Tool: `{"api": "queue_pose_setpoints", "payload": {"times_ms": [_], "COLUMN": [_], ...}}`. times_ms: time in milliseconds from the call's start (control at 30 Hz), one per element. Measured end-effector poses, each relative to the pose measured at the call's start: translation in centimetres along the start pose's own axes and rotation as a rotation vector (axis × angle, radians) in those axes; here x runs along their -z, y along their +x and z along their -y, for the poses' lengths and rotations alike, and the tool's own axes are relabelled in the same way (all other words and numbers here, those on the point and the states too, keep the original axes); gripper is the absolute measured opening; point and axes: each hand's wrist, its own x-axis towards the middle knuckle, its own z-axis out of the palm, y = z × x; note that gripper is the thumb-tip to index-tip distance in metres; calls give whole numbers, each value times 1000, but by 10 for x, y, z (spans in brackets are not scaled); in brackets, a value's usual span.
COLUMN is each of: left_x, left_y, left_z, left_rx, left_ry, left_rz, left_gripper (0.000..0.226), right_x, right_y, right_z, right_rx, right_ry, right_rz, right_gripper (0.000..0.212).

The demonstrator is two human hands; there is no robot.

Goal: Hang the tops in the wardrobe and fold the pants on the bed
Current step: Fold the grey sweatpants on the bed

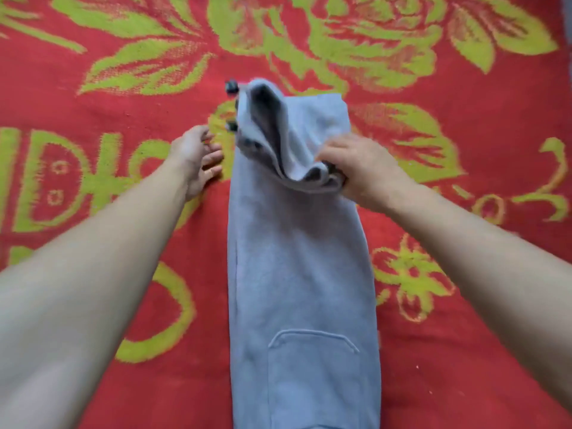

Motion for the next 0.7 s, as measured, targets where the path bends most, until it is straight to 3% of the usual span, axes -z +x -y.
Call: {"api": "queue_pose_setpoints", "payload": {"times_ms": [67,133,267,400,500,567,700], "left_x": [12,19,16,-7,-18,-19,-10], "left_y": [-17,-31,-49,-62,-63,-67,-62], "left_z": [21,38,56,60,71,75,84], "left_rx": [7,-54,-252,-215,-326,-426,-354], "left_ry": [93,203,306,419,578,684,744], "left_rz": [-39,-95,-178,-66,-158,-251,-257], "left_gripper": [23,27,43,68,36,21,26], "right_x": [-25,-41,-42,-38,-40,-39,-32], "right_y": [-32,-50,-63,-70,-79,-83,-83], "right_z": [2,3,13,21,24,26,27], "right_rx": [75,37,21,-19,-125,-197,-358], "right_ry": [-151,-215,-271,-235,-170,-161,-63], "right_rz": [161,167,0,-175,-196,-102,399], "right_gripper": [34,39,27,23,27,37,72]}}
